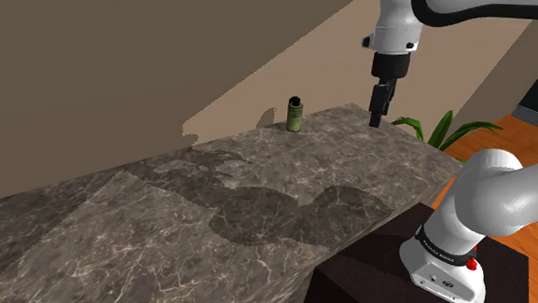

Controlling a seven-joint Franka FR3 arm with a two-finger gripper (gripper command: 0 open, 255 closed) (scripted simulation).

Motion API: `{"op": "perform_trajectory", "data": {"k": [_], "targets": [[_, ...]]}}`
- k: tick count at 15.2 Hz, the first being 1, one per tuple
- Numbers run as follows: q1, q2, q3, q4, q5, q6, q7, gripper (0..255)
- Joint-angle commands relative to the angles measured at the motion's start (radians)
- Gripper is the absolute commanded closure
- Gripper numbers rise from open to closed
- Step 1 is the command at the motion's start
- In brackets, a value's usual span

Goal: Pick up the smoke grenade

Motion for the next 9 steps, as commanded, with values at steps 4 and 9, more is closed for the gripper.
{"op": "perform_trajectory", "data": {"k": [4,9], "targets": [[-0.012,0.083,-0.023,0.011,-0.027,0.088,-0.034,0],[-0.03,0.234,-0.06,0.056,-0.061,0.223,-0.085,0]]}}
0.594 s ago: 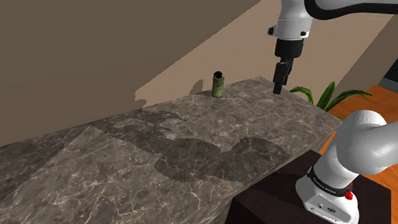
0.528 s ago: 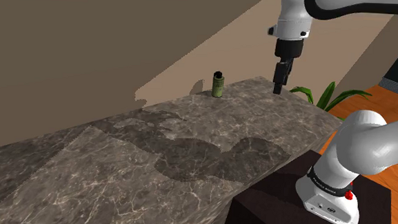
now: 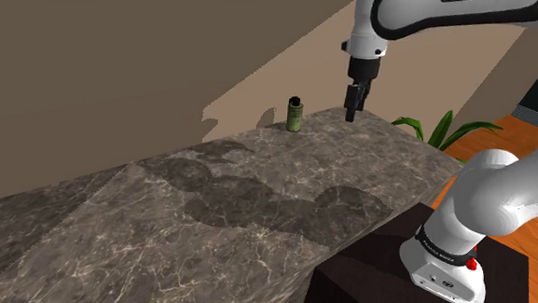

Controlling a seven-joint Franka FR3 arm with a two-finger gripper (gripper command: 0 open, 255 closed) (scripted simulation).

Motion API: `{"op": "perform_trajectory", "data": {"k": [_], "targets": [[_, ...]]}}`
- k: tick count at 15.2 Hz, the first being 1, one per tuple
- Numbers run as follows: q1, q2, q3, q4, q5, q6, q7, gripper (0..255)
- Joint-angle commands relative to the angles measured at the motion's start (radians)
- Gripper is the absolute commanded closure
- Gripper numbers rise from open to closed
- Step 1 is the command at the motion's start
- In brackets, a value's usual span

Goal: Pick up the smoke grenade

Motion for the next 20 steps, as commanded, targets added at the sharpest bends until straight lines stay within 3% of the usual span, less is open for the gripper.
{"op": "perform_trajectory", "data": {"k": [1,11,20], "targets": [[-0.007,0.063,-0.015,0.021,-0.012,0.055,-0.02,0],[-0.031,0.395,-0.08,0.218,-0.03,0.251,-0.115,0],[-0.06,0.709,-0.117,0.501,0.005,0.334,-0.2,0]]}}
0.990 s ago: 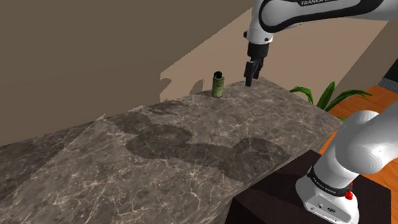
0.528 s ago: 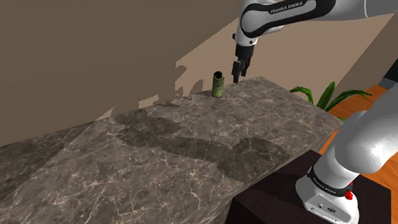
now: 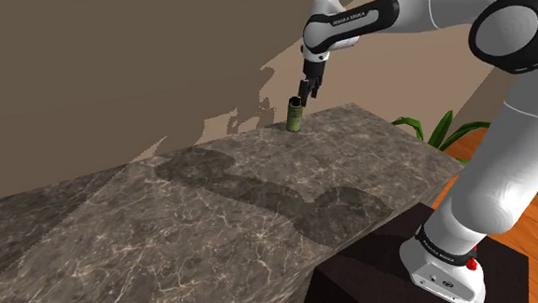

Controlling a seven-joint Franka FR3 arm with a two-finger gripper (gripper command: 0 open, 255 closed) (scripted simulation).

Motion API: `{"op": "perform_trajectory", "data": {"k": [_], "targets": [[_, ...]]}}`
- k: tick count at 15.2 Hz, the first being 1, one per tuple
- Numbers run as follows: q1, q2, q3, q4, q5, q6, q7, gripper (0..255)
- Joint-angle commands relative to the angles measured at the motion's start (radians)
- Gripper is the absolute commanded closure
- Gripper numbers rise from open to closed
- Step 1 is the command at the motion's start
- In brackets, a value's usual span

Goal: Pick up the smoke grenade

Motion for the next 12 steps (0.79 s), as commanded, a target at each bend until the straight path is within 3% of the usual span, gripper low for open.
{"op": "perform_trajectory", "data": {"k": [1,5,12], "targets": [[-0.008,0.068,-0.005,0.073,0.011,0.007,-0.017,0],[-0.027,0.191,-0.009,0.214,0.031,0.008,-0.044,0],[-0.028,0.217,-0.007,0.149,0.037,0.1,-0.048,0]]}}
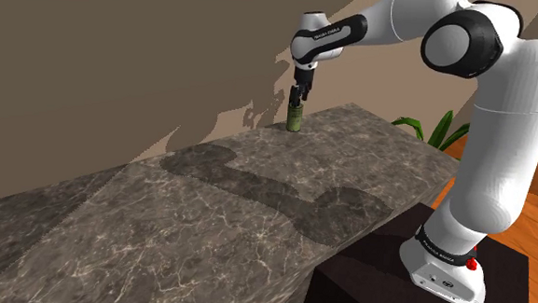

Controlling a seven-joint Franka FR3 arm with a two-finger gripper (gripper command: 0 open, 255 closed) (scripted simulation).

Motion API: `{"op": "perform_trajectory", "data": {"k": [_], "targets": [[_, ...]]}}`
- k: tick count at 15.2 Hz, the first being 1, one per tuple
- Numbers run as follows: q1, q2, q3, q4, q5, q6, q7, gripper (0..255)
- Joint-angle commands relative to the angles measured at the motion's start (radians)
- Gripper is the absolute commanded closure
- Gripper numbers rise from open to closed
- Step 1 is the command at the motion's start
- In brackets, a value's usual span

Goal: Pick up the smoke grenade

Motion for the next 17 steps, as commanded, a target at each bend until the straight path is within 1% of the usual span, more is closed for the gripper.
{"op": "perform_trajectory", "data": {"k": [1,2,3,12,17], "targets": [[0.002,0.002,0.001,-0.017,0.0,0.019,0.002,0],[0.002,0.002,0.001,-0.017,0.0,0.019,0.002,0],[0.002,0.002,0.001,-0.017,0.0,0.019,0.002,255],[0.002,0.002,0.001,-0.017,0.001,0.019,0.002,255],[0.002,-0.017,0.0,0.025,-0.004,-0.041,0.005,255]]}}
